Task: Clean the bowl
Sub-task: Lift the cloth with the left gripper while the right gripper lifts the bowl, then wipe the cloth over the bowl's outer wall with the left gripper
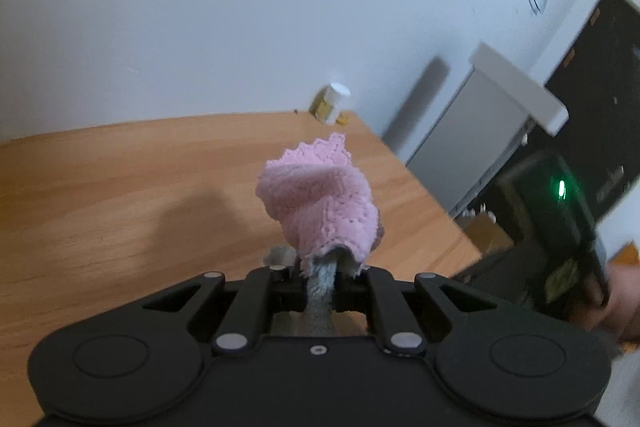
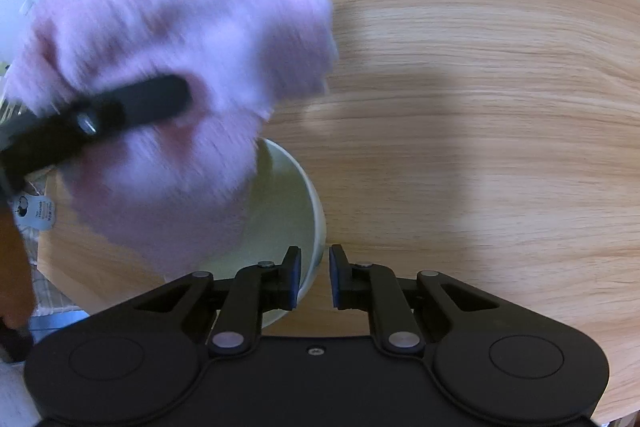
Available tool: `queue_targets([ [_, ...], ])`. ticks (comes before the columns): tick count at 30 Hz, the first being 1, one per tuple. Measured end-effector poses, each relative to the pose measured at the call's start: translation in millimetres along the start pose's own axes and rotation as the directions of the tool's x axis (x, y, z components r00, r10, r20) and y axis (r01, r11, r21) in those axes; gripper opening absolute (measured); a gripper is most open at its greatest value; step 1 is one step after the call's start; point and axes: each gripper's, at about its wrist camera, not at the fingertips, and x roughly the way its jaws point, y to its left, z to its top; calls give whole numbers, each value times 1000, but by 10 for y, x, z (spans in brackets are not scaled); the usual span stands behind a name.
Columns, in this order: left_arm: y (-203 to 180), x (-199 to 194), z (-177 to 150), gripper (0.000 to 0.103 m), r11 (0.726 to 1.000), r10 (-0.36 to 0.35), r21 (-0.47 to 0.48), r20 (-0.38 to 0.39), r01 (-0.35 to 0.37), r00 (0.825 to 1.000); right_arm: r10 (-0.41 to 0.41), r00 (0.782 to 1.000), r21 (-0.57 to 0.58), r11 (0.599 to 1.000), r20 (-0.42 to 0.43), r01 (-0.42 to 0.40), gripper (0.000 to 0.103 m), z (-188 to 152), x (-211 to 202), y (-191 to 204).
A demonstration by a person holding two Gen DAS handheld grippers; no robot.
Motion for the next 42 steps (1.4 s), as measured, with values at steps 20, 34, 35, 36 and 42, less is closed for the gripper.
queue_targets([
  [20,39,53,-338,10,992,36,122,-199,-12,979,-4,1000,21,1000,6,4,21,-55,3,36],
  [34,65,-138,-172,50,993,47,113,-303,-13,952,-17,1000,-11,1000,4,17,22,-104,-51,10],
  [35,63,-168,-162,50,993,56,114,-304,-22,951,-17,1000,-13,1000,4,17,22,-109,-58,6],
  [36,64,-203,-147,50,993,66,116,-305,-32,950,-17,1000,-15,1000,4,17,22,-114,-65,2],
  [42,76,-427,74,50,977,158,179,-263,-113,952,-13,1000,-21,1000,7,14,22,-152,-94,-1],
])
